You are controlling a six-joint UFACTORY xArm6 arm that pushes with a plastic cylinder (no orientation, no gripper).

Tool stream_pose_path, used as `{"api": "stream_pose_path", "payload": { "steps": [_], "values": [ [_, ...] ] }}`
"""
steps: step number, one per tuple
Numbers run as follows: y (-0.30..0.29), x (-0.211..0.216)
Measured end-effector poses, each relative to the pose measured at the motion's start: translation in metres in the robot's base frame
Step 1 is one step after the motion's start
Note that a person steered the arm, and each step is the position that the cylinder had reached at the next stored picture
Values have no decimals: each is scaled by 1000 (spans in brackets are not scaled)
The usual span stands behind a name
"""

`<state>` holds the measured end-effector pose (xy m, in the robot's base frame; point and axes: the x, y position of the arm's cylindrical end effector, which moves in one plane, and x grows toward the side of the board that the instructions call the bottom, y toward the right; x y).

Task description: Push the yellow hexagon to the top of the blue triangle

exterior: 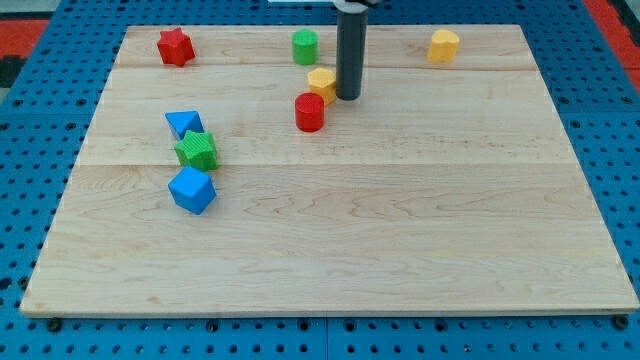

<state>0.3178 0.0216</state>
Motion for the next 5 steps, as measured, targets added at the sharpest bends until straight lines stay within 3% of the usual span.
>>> {"api": "stream_pose_path", "payload": {
  "steps": [1,3,4,5],
  "values": [
    [-101,-3],
    [-102,-18],
    [-119,-70],
    [-154,-61]
  ]
}}
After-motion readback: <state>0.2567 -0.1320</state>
